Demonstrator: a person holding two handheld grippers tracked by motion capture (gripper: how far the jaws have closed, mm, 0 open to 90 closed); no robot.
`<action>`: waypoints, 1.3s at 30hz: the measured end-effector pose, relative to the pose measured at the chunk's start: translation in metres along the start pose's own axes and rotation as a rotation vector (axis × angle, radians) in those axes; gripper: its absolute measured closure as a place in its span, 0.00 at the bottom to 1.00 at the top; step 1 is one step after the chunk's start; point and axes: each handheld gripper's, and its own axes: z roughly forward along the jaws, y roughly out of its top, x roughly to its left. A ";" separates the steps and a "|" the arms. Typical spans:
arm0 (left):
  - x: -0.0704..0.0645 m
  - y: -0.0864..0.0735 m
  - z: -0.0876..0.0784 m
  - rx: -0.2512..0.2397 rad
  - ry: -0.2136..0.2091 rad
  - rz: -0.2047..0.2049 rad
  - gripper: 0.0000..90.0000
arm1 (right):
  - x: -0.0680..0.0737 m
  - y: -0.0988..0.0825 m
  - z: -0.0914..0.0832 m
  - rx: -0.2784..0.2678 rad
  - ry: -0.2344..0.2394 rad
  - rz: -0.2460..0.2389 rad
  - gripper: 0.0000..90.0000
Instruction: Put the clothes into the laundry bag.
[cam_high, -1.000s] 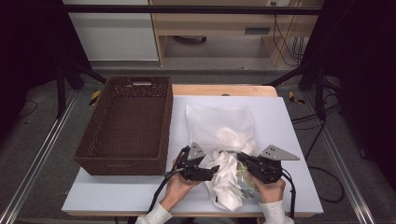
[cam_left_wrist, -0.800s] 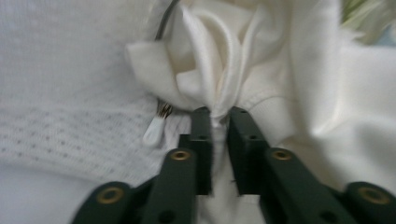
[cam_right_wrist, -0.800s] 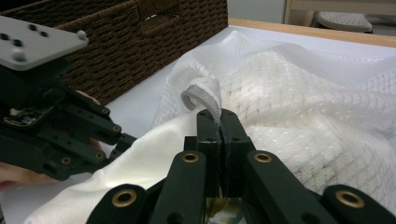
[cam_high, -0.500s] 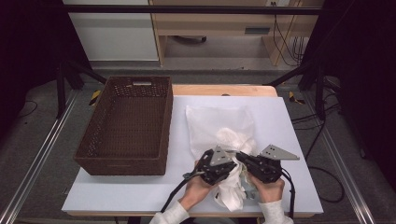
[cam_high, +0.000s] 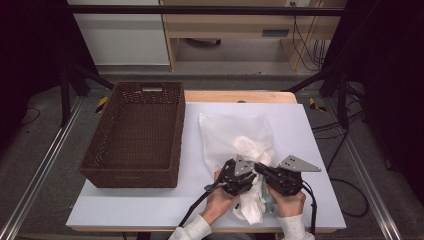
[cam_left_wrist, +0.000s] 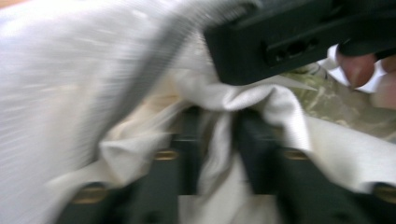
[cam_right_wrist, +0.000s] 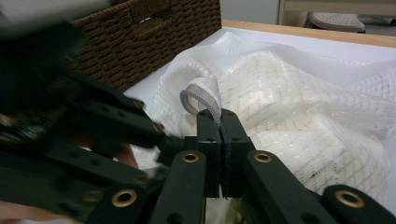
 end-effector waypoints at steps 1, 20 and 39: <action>0.003 0.001 -0.015 -0.027 0.002 -0.008 0.51 | -0.001 0.000 -0.001 -0.003 0.002 0.006 0.99; 0.035 -0.063 -0.047 0.171 0.044 -0.046 0.66 | 0.000 -0.001 0.002 0.005 0.002 0.004 0.99; 0.019 -0.094 -0.098 0.161 0.051 -0.028 0.98 | 0.005 0.001 0.002 0.013 0.000 -0.010 0.99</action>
